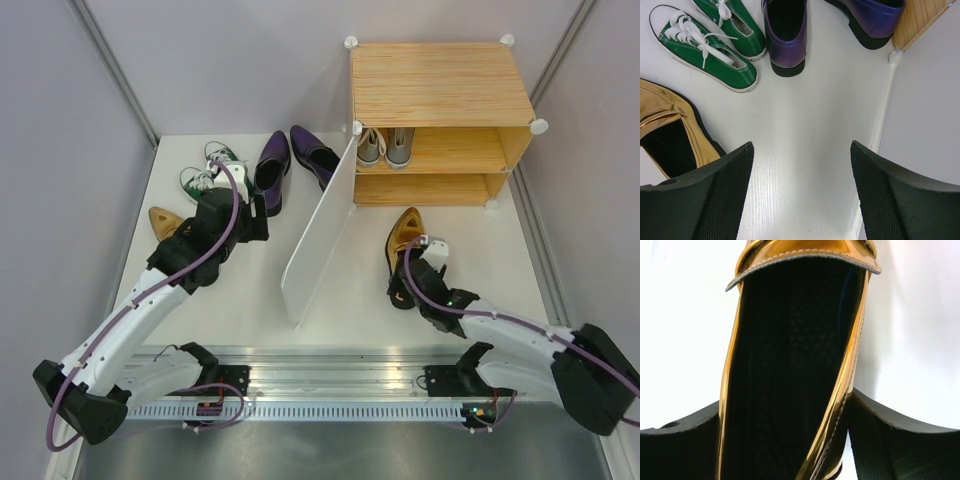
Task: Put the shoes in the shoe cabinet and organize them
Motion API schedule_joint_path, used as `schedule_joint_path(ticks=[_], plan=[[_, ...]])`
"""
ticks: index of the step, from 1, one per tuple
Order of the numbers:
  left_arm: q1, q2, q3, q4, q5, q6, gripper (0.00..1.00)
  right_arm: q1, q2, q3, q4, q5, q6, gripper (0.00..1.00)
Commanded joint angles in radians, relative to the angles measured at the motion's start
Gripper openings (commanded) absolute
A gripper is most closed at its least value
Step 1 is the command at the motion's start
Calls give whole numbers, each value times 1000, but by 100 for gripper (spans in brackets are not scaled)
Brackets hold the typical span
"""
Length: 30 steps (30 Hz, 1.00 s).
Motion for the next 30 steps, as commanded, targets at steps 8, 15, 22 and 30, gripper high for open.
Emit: schedule_joint_path(ticks=[8, 15, 22, 30], plan=[[-4, -4, -2, 32, 12, 40, 81, -66, -415, -29, -48, -44, -153, 1], [-7, -6, -4, 32, 8, 41, 81, -71, -547, 17, -132, -9, -176, 1], [-10, -9, -1, 33, 11, 41, 81, -73, -621, 89, -148, 0, -257, 1], [-14, -14, -2, 32, 14, 41, 81, -94, -512, 193, -67, 54, -338, 1]])
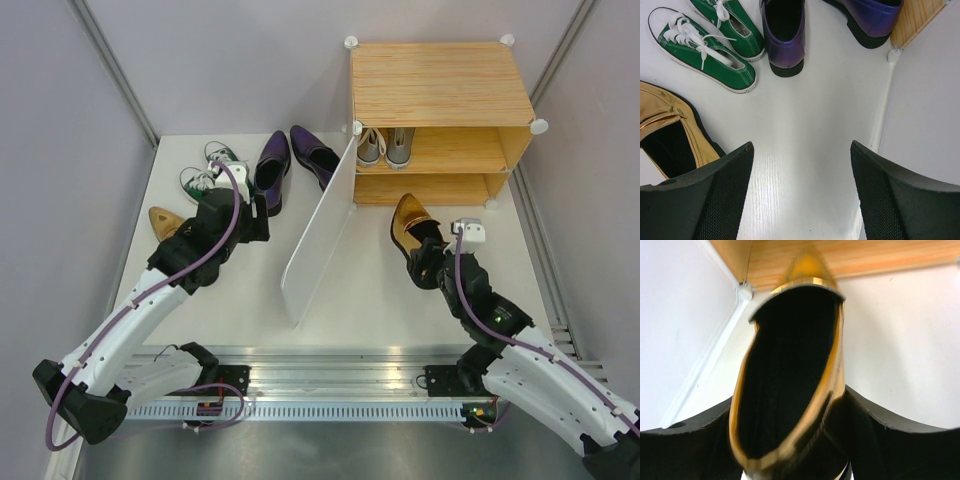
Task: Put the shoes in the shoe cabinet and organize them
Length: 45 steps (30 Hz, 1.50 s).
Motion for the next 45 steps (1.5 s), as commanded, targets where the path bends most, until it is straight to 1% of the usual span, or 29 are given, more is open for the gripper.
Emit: schedule_joint_path(ticks=[1, 4, 8, 14, 17, 18, 19, 22, 23, 24, 25, 26, 27, 28, 29, 32, 34, 35, 38, 41, 45], plan=[[-9, -13, -2, 28, 14, 32, 81, -20, 50, 112, 167, 36, -54, 1], [-14, -13, -2, 30, 15, 32, 81, -27, 85, 147, 171, 3, -50, 1], [-17, -18, -2, 30, 12, 35, 81, -31, 79, 149, 76, -7, -21, 1], [-21, -15, -2, 30, 26, 35, 81, -27, -19, 57, -44, -56, 65, 1], [-24, -15, 0, 28, 32, 35, 81, -30, 2, 20, -84, -144, 105, 1], [-24, -12, 0, 28, 32, 37, 81, -27, 31, 12, -89, -168, 113, 10], [-24, -12, -2, 30, 32, 37, 81, -28, 44, -1, -90, -191, 119, 17], [-24, -10, -2, 30, 29, 38, 81, -28, 64, -38, -80, -248, 148, 30], [-24, -9, -3, 30, 28, 38, 81, -28, 69, -46, -76, -257, 151, 36], [-24, -7, -3, 30, 28, 38, 81, -28, 82, -50, -81, -262, 151, 47], [-24, -7, -3, 30, 28, 38, 81, -27, 88, -52, -92, -264, 153, 53], [-24, -4, -3, 28, 28, 40, 81, -28, 99, -51, -101, -264, 153, 56], [-24, -1, -3, 28, 29, 40, 81, -28, 114, -49, -103, -271, 159, 63], [-24, 1, -3, 28, 29, 40, 81, -28, 122, -47, -103, -271, 160, 66], [-24, 1, -3, 28, 31, 40, 81, -27, 130, -44, -103, -268, 163, 72], [-26, 2, -3, 28, 34, 43, 81, -30, 182, -28, -99, -259, 150, 79], [-26, 5, -3, 28, 32, 44, 81, -30, 220, -12, -93, -251, 136, 82], [-26, 7, -3, 27, 31, 44, 81, -28, 233, -9, -93, -247, 133, 92], [-26, 5, -3, 27, 32, 46, 81, -27, 282, -5, -78, -241, 122, 96], [-26, 7, -5, 27, 32, 46, 81, -19, 331, -12, -55, -251, 128, 98], [-26, 10, -3, 28, 40, 47, 81, 25, 365, -21, -35, -225, 148, 98]])
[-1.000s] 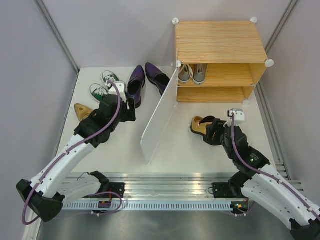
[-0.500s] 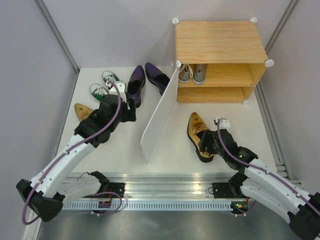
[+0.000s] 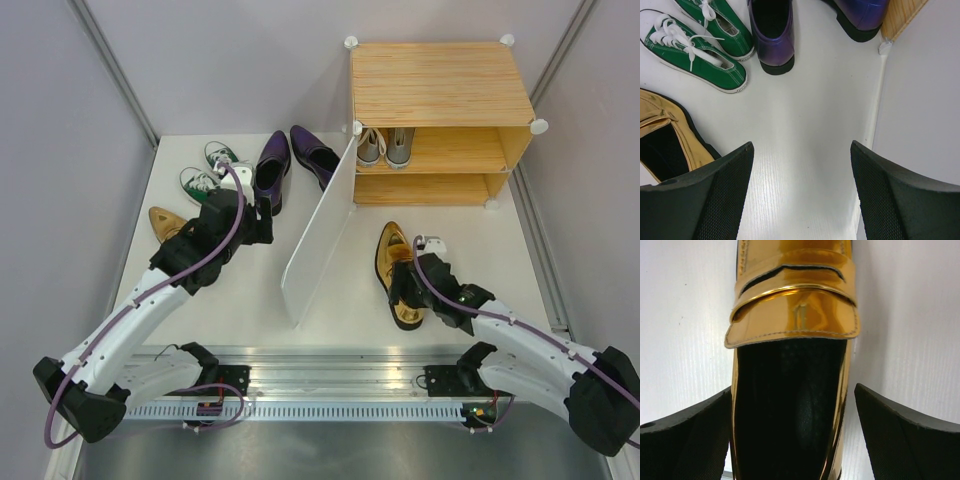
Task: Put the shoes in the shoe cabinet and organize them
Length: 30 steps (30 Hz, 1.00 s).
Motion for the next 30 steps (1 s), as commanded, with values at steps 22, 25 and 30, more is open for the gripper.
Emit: schedule_joint_path(ticks=[22, 25, 30], plan=[[-15, 9, -3, 28, 46, 42, 81, 128, 328, 28, 133, 165, 115, 85], [-15, 11, -3, 27, 48, 42, 81, 114, 361, 36, 145, 128, 97, 83], [-16, 9, -5, 25, 43, 45, 82, 113, 412, 56, 153, 84, 70, 78]])
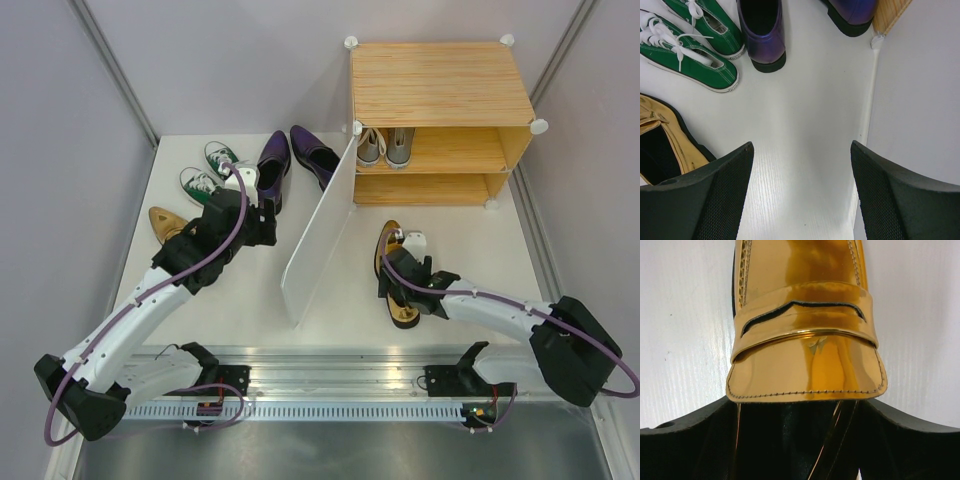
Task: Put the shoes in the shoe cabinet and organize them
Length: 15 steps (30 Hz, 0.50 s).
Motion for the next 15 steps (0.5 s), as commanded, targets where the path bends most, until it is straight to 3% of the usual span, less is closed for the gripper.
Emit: schedule_joint_path(ticks=[1, 3, 4, 8, 13, 15], plan=[[-7, 0, -5, 25, 12, 43, 82, 2, 99, -46, 66, -109, 5, 78], [-7, 1, -5, 25, 14, 43, 82, 2, 112, -39, 69, -118, -7, 73], [-7, 1, -5, 27, 14, 43, 82, -1, 113, -38, 69, -121, -7, 55], [-10, 1, -6, 25, 8, 44, 82, 0, 70, -33, 64, -133, -4, 28], [-11, 4, -6, 27, 3, 46, 82, -3, -71, 3, 0, -139, -15, 1], [-11, 3, -6, 27, 0, 48, 82, -15, -147, 25, -28, -142, -24, 1]])
